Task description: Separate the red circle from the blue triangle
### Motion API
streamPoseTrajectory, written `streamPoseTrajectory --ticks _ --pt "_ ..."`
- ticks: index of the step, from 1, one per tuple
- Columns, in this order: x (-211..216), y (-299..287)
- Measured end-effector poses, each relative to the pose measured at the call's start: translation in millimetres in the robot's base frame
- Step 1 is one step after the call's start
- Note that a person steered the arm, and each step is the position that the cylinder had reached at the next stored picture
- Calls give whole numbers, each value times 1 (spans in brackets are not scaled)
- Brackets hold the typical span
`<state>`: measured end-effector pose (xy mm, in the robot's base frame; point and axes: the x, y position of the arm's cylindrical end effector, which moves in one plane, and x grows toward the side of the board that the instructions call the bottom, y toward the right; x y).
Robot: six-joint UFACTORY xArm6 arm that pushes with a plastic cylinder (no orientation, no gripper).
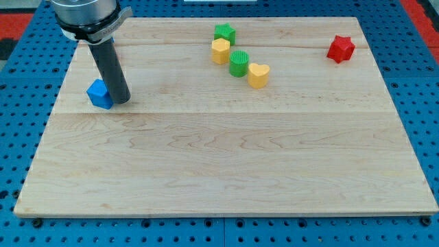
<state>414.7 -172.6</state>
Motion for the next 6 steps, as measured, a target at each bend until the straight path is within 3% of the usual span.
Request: streamPoseTrajectory --ticks 2,3,4,6 --pt "-10 63" --pt "-42 117" --pt "-50 84" --pt "-153 53"
